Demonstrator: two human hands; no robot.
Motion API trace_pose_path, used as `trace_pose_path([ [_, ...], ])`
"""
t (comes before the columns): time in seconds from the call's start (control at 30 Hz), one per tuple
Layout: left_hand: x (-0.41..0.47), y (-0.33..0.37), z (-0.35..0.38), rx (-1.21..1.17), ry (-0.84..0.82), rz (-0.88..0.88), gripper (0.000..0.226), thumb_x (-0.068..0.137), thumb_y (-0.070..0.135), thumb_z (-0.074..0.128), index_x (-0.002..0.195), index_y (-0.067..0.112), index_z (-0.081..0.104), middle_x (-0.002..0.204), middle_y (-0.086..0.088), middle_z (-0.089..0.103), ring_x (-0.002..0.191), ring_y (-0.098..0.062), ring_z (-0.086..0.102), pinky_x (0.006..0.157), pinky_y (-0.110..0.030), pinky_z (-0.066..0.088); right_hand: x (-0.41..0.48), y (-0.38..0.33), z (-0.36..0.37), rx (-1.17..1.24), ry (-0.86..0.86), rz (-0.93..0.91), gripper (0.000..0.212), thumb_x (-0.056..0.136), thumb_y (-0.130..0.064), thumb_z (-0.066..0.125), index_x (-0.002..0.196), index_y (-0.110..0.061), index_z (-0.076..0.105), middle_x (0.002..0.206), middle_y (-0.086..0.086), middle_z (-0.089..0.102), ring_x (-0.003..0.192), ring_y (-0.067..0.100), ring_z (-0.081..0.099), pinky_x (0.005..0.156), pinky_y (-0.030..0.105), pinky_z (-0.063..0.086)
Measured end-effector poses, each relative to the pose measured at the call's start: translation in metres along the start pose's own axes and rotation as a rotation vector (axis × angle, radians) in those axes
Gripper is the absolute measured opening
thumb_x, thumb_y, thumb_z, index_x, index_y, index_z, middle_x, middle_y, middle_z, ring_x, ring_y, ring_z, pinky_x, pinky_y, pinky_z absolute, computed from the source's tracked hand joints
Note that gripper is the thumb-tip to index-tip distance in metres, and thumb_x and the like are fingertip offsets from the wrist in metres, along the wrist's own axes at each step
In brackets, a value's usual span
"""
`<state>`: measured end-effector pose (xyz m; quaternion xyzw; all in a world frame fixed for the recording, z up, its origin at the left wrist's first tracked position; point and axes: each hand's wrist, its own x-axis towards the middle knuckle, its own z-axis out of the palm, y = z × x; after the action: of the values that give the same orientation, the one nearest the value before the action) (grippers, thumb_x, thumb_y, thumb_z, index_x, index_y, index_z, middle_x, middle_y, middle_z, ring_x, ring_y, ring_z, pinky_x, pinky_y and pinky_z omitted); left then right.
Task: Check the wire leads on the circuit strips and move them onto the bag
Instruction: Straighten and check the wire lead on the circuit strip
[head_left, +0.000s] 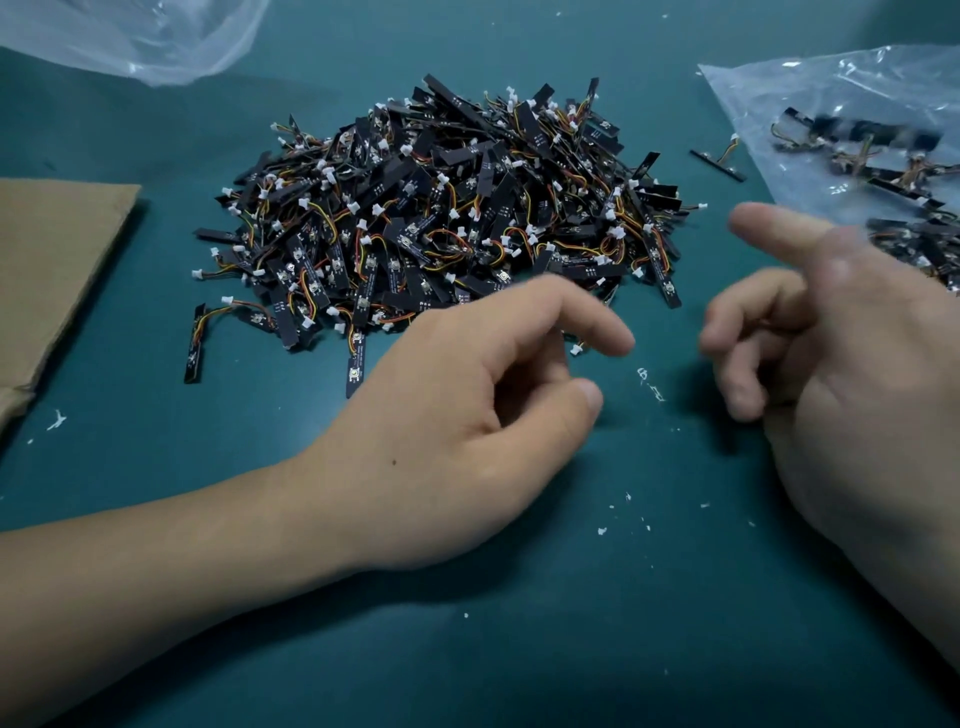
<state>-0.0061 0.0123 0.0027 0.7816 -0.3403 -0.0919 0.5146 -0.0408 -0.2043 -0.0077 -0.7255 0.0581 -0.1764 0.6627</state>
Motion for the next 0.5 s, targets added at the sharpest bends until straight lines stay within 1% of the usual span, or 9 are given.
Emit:
trace_pose_path([
  [0.03,-0.001,0.001,0.001,0.099,0.007,0.041,0.020,0.091,0.012,0.061,0.108,0.021,0.067,0.075,0.010,0.056,0.069,-0.013,0.054,0.067,-0.019,0.041,-0.001,0.001,0.001,-0.031,0.000,-0.017,0.033,0.106,-0.037,0.041,0.115,-0.024,0.070,0.065,0.003,0.065,0.039,0.015,0.046,0.043,0.020,0.036],
  [0.07,-0.002,0.002,0.002,0.211,0.006,0.081,0.020,0.090,0.013,0.063,0.106,0.021,0.069,0.089,0.011,0.059,0.082,-0.011,0.057,0.077,-0.021,0.043,-0.004,0.002,0.001,-0.086,-0.035,-0.043,0.030,0.106,-0.032,0.044,0.114,-0.024,0.072,0.064,0.003,0.066,0.041,0.014,0.047,0.044,0.019,0.037],
  [0.13,-0.004,0.001,0.004,0.409,-0.018,0.125,0.020,0.089,0.020,0.063,0.107,0.025,0.071,0.119,0.009,0.060,0.109,-0.014,0.054,0.097,-0.034,0.040,-0.013,0.000,0.005,-0.220,-0.155,-0.118,0.024,0.103,-0.028,0.052,0.105,-0.026,0.076,0.062,0.003,0.065,0.044,0.010,0.049,0.047,0.016,0.040],
  [0.2,-0.005,0.001,0.005,0.560,-0.075,0.121,0.023,0.089,0.031,0.059,0.108,0.033,0.070,0.134,0.014,0.055,0.122,-0.017,0.046,0.101,-0.044,0.035,-0.020,-0.002,0.008,-0.339,-0.262,-0.201,0.020,0.101,-0.030,0.055,0.100,-0.028,0.075,0.061,-0.002,0.064,0.048,0.010,0.055,0.052,0.012,0.040],
  [0.27,-0.005,0.000,0.006,0.627,-0.134,0.113,0.025,0.089,0.037,0.055,0.110,0.037,0.067,0.133,0.021,0.054,0.124,-0.015,0.044,0.100,-0.044,0.032,-0.023,-0.003,0.009,-0.429,-0.294,-0.257,0.019,0.100,-0.030,0.055,0.099,-0.030,0.074,0.063,-0.006,0.063,0.052,0.010,0.059,0.055,0.010,0.040],
  [0.33,-0.006,0.000,0.006,0.628,-0.143,0.114,0.026,0.089,0.037,0.054,0.112,0.036,0.067,0.129,0.021,0.056,0.124,-0.014,0.046,0.099,-0.042,0.032,-0.023,-0.002,0.009,-0.470,-0.264,-0.280,0.018,0.100,-0.029,0.055,0.097,-0.032,0.073,0.066,-0.008,0.064,0.055,0.012,0.059,0.055,0.013,0.040],
  [0.4,-0.005,-0.001,0.006,0.611,-0.122,0.128,0.025,0.090,0.032,0.057,0.113,0.032,0.068,0.126,0.018,0.059,0.122,-0.014,0.049,0.097,-0.038,0.034,-0.022,-0.002,0.008,-0.473,-0.202,-0.263,0.015,0.099,-0.027,0.058,0.097,-0.033,0.072,0.073,-0.008,0.066,0.060,0.016,0.058,0.057,0.017,0.041],
  [0.47,-0.003,-0.004,0.007,0.580,-0.102,0.162,0.022,0.092,0.022,0.062,0.111,0.026,0.070,0.118,0.013,0.063,0.115,-0.015,0.053,0.092,-0.035,0.038,-0.021,0.000,0.007,-0.465,-0.143,-0.233,0.014,0.096,-0.024,0.061,0.098,-0.034,0.070,0.078,-0.010,0.066,0.065,0.015,0.057,0.062,0.015,0.041],
  [0.5,-0.002,-0.005,0.007,0.547,-0.094,0.178,0.021,0.091,0.016,0.064,0.109,0.024,0.072,0.113,0.011,0.065,0.110,-0.017,0.056,0.090,-0.037,0.042,-0.020,0.001,0.007,-0.474,-0.126,-0.223,0.014,0.095,-0.022,0.062,0.099,-0.033,0.069,0.081,-0.012,0.066,0.067,0.013,0.057,0.063,0.013,0.040],
])
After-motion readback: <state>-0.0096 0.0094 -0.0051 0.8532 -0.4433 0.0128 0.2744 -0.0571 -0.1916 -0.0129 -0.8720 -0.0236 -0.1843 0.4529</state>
